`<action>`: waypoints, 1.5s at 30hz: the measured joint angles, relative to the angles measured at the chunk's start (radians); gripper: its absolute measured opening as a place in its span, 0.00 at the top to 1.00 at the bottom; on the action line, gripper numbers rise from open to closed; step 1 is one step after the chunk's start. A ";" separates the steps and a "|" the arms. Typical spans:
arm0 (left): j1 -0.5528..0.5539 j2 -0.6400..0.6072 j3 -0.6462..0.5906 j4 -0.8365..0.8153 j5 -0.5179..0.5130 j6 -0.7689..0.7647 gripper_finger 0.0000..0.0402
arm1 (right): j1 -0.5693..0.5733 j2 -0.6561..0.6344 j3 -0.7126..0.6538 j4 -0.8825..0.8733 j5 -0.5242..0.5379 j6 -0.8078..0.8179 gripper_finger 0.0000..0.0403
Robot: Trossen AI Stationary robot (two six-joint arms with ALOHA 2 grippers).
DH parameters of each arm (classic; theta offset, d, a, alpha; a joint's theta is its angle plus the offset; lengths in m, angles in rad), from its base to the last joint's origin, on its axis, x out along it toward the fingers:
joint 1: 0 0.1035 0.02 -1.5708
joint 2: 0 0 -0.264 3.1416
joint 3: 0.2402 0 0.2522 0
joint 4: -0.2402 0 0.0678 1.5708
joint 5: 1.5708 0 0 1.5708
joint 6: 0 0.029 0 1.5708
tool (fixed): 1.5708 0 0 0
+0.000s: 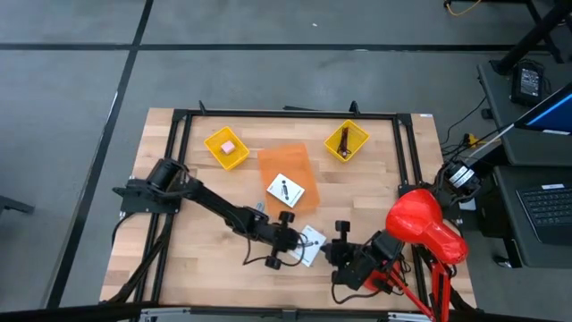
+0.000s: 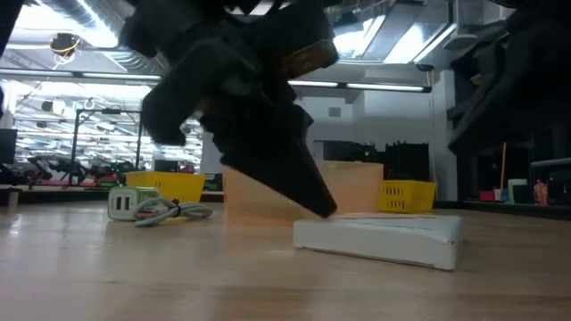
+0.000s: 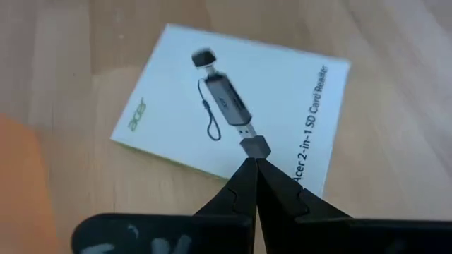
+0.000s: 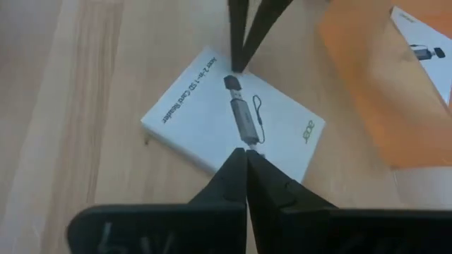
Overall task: Pick and place items into bin
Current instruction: Put the card reader box into the orange bin
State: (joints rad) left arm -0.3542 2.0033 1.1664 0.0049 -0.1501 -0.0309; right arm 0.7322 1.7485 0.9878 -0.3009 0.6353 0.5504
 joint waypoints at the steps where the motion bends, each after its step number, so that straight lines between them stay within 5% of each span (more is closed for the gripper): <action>1: 0.002 0.007 0.024 -0.028 -0.007 0.000 1.00 | 0.000 0.000 0.000 0.000 0.000 0.001 1.00; 45: 0.010 0.068 0.057 -0.027 0.010 -0.022 1.00 | -0.001 0.000 0.000 0.004 0.000 0.021 1.00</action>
State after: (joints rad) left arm -0.3443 2.0717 1.2236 -0.0223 -0.1397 -0.0526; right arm 0.7317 1.7485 0.9874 -0.2965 0.6351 0.5716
